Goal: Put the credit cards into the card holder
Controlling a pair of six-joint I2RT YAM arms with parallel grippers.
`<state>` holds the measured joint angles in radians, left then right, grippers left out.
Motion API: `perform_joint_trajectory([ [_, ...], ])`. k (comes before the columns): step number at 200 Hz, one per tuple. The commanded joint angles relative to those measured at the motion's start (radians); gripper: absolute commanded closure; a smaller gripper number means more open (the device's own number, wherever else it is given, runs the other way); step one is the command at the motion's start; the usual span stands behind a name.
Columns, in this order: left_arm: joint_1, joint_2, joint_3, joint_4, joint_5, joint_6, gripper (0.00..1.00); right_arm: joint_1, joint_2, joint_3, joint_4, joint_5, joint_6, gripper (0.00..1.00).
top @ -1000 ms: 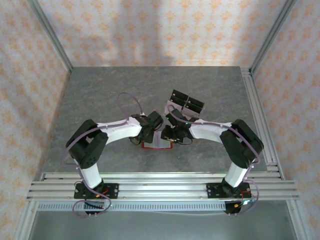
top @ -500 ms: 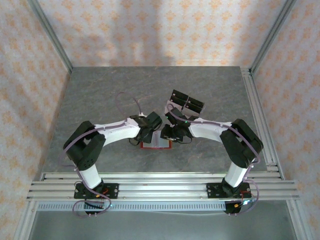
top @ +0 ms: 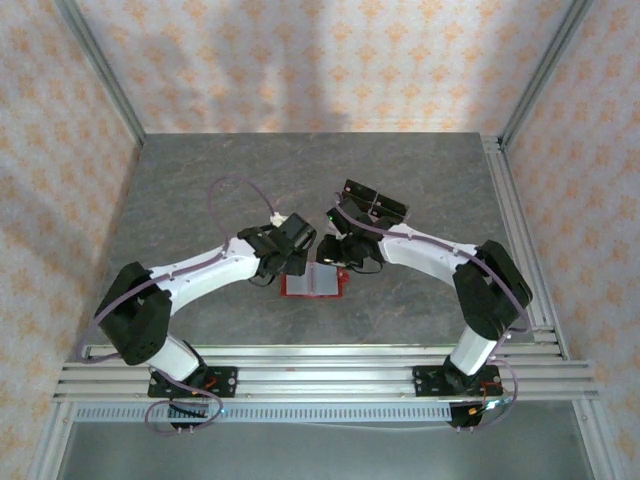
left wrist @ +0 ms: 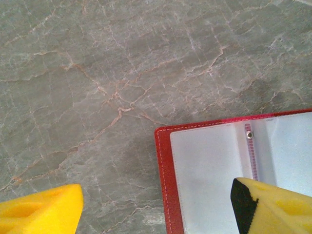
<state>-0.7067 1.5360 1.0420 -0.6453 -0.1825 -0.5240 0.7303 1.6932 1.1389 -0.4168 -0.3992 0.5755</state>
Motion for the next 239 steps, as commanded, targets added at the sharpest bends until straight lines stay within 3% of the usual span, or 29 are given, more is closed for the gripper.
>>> perform_joint_trajectory([
  [1, 0.002, 0.018, -0.046, 0.017, 0.01, 0.005, 0.19, 0.004, 0.001, 0.012, -0.039, 0.015, -0.023, 0.66],
  [88, -0.004, 0.092, -0.088, 0.022, -0.014, 0.012, 0.2, 0.034, 0.066, 0.001, -0.028, 0.026, -0.024, 0.67],
  [170, -0.006, 0.122, -0.113, -0.005, -0.052, 0.008, 0.2, 0.005, -0.056, -0.128, -0.072, 0.14, -0.022, 0.69],
  [239, -0.006, 0.138, -0.131, 0.011, -0.063, 0.003, 0.2, -0.006, -0.048, -0.162, -0.029, 0.109, -0.012, 0.69],
])
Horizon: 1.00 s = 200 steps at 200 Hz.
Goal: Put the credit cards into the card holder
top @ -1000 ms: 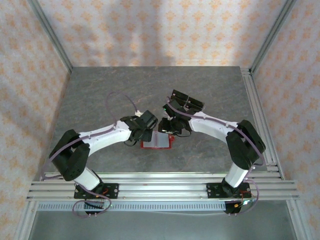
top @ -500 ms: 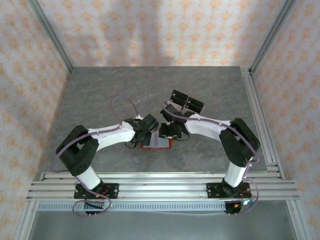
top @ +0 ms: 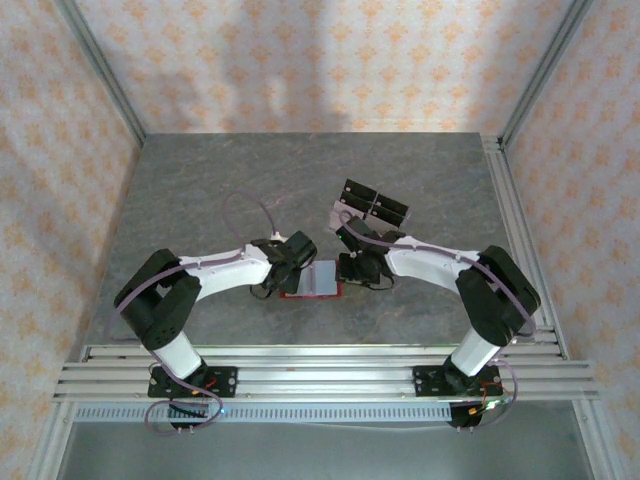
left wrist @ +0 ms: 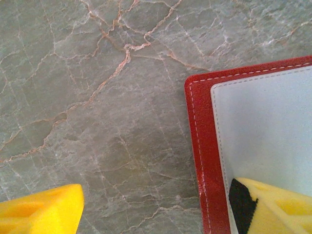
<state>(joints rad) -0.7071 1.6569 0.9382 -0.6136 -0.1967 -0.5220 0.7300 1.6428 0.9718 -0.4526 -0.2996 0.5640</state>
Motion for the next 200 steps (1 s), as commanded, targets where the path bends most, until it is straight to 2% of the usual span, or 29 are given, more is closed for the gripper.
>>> perform_joint_trajectory([
  [1, -0.005, 0.017, -0.027, -0.021, -0.05, 0.001, 0.2, -0.006, 0.001, 0.007, 0.005, 0.009, -0.001, 0.69],
  [37, -0.005, -0.009, -0.009, -0.031, -0.066, 0.003, 0.2, -0.028, -0.106, 0.111, -0.078, 0.002, -0.063, 0.68],
  [65, -0.002, -0.067, 0.027, -0.043, -0.039, -0.006, 0.18, -0.095, -0.132, 0.235, -0.213, 0.1, -0.182, 0.67],
  [110, 0.015, -0.165, 0.11, -0.095, -0.035, -0.045, 0.16, -0.166, 0.003, 0.406, -0.395, 0.291, -0.452, 0.51],
  [145, 0.039, -0.224, 0.139, -0.126, -0.031, -0.05, 0.12, -0.184, 0.099, 0.472, -0.423, 0.327, -0.568, 0.51],
  [152, 0.042, -0.231, 0.14, -0.127, -0.028, -0.054, 0.09, -0.185, 0.116, 0.481, -0.423, 0.333, -0.583, 0.51],
  [200, 0.057, -0.262, 0.127, -0.133, -0.014, -0.074, 0.06, -0.187, 0.196, 0.487, -0.411, 0.382, -0.614, 0.53],
])
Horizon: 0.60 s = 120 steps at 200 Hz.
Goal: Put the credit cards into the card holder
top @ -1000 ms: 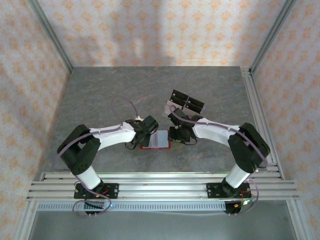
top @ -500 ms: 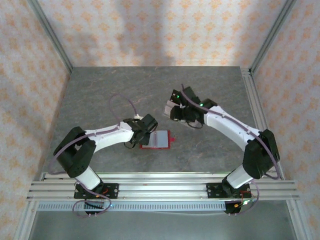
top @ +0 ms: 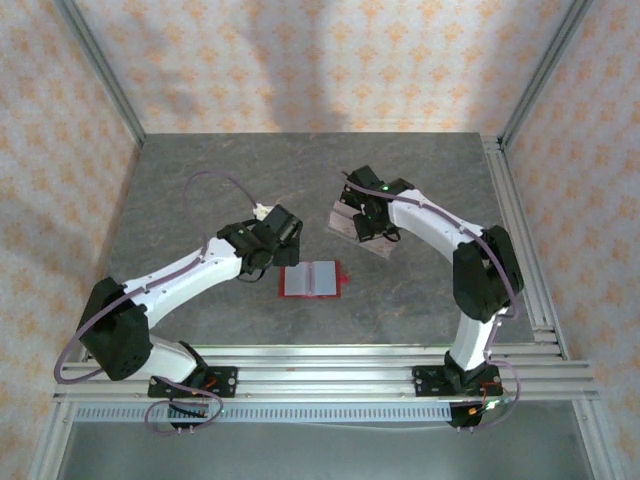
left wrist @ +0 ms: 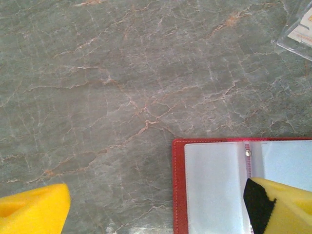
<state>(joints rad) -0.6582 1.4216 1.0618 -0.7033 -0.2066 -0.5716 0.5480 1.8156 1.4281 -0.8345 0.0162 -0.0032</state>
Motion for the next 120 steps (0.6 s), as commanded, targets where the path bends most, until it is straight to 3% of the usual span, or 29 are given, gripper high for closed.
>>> perform_joint_trajectory([
  [1, 0.008, -0.026, 0.003, -0.044, -0.004, -0.025, 0.06, -0.005, 0.024, 0.031, -0.029, 0.067, -0.047, 0.53],
  [120, 0.017, -0.032, -0.011, -0.034, 0.004, -0.036, 0.06, -0.006, 0.096, -0.02, 0.011, 0.084, -0.024, 0.57],
])
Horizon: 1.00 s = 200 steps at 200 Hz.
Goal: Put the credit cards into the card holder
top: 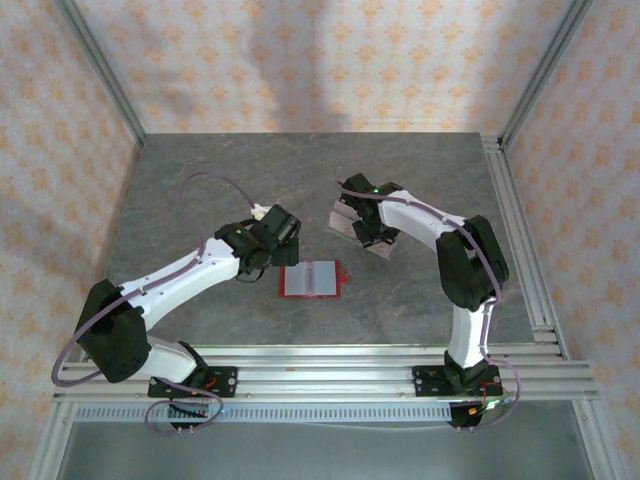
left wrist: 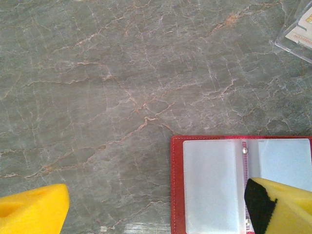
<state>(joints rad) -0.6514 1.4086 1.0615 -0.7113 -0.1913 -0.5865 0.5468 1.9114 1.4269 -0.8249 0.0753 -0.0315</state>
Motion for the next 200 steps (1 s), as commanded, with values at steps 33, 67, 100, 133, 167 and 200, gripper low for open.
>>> perform_joint_trajectory([
  [33, 0.012, -0.014, -0.013, -0.021, -0.009, -0.019, 0.06, -0.005, -0.029, -0.057, 0.017, -0.011, 0.024, 0.64],
  [67, 0.013, -0.006, -0.017, -0.016, -0.005, -0.019, 0.06, -0.005, -0.052, -0.08, 0.023, -0.061, 0.042, 0.72],
  [100, 0.015, 0.0, -0.018, -0.012, -0.006, -0.019, 0.06, -0.005, -0.066, -0.091, 0.029, -0.112, 0.057, 0.77],
  [133, 0.015, 0.006, -0.018, -0.012, -0.006, -0.019, 0.06, -0.004, -0.086, -0.107, 0.037, -0.181, 0.064, 0.78],
  [167, 0.016, 0.015, -0.02, -0.006, 0.0, -0.021, 0.06, -0.002, -0.085, -0.118, 0.035, -0.2, 0.052, 0.77],
  [200, 0.015, 0.019, -0.018, -0.003, 0.004, -0.022, 0.06, -0.002, -0.065, -0.12, 0.032, -0.201, 0.036, 0.77],
])
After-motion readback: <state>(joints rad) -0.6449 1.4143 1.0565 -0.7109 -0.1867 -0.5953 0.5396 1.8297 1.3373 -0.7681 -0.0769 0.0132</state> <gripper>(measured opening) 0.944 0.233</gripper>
